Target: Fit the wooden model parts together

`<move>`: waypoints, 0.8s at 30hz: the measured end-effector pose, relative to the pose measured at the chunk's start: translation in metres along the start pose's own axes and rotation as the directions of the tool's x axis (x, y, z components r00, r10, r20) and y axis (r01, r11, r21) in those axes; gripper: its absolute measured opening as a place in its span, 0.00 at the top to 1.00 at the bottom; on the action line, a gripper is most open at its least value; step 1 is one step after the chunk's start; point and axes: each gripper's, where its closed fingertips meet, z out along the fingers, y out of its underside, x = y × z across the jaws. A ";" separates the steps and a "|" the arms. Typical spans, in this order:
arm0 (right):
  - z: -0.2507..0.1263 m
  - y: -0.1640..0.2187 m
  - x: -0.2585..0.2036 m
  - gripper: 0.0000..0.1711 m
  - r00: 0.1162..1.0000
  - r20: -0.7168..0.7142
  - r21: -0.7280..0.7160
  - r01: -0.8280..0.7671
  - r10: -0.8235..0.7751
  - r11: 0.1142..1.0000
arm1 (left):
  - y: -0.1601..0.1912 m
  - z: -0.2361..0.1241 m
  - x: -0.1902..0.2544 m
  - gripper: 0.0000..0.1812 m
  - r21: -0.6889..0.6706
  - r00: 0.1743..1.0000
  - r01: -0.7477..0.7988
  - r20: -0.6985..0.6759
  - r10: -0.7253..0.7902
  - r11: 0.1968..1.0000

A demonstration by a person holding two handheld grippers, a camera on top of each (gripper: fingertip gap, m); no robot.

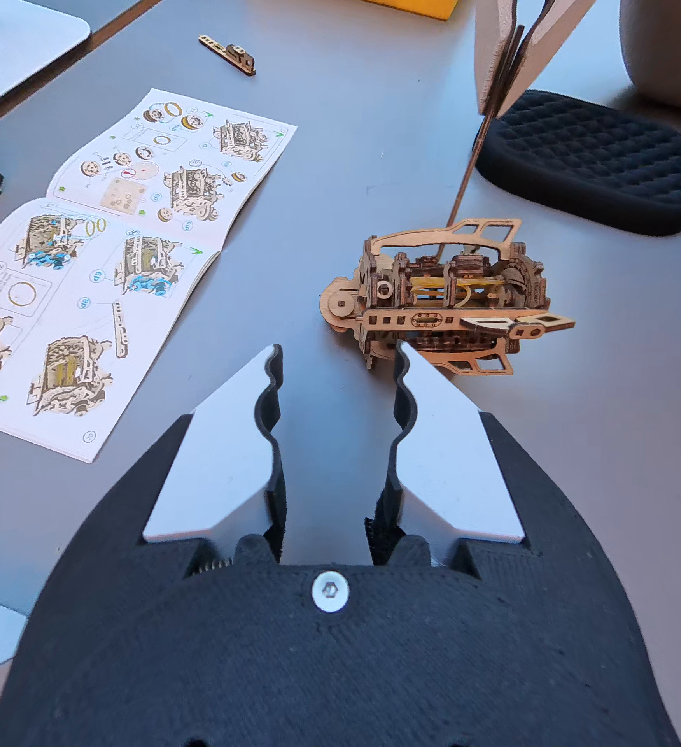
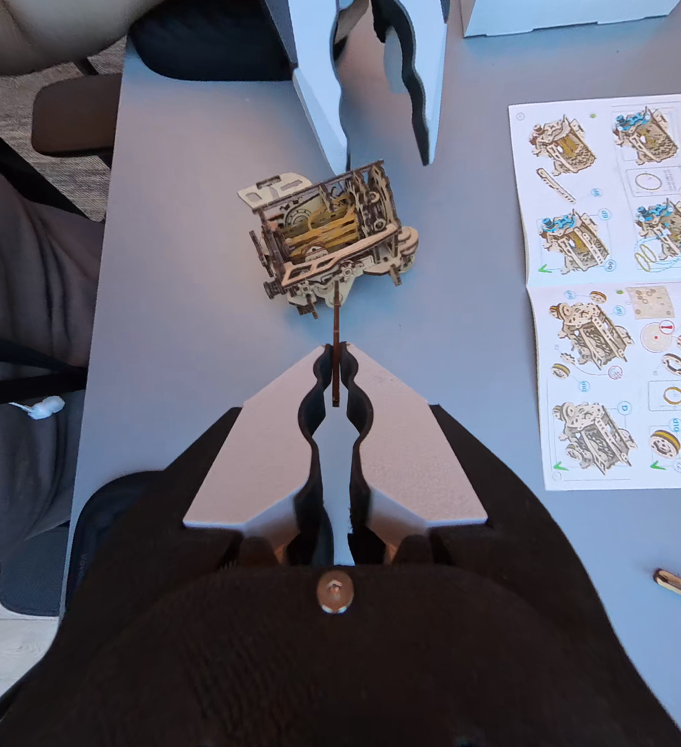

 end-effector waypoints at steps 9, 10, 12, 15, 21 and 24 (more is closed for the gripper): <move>-0.027 -0.017 0.020 0.99 0.996 -0.088 0.055 -0.021 0.026 0.998 | -0.047 -0.048 0.003 0.73 0.258 0.994 0.099 0.010 -0.105 0.961; -0.030 -0.029 0.023 1.00 0.996 -0.084 0.086 -0.013 0.020 0.996 | -0.063 -0.051 0.013 0.73 0.305 0.995 0.095 -0.037 -0.088 0.948; -0.032 -0.053 0.021 0.99 0.999 -0.048 0.139 0.021 -0.014 0.990 | -0.080 -0.043 0.026 0.72 0.294 0.998 0.046 -0.065 -0.028 0.955; -0.028 -0.080 0.018 0.99 0.997 0.007 0.153 0.072 -0.074 0.986 | -0.078 -0.019 0.026 0.76 0.155 0.993 -0.114 0.007 0.114 0.981; -0.021 -0.098 0.017 0.99 0.988 0.062 0.106 0.136 -0.143 0.985 | -0.080 -0.007 0.030 1.00 0.137 0.989 -0.138 -0.038 0.145 0.981; -0.024 -0.105 0.016 1.00 0.984 0.094 0.156 0.134 -0.150 0.979 | -0.085 -0.010 0.031 1.00 0.185 0.990 -0.132 -0.024 0.138 0.974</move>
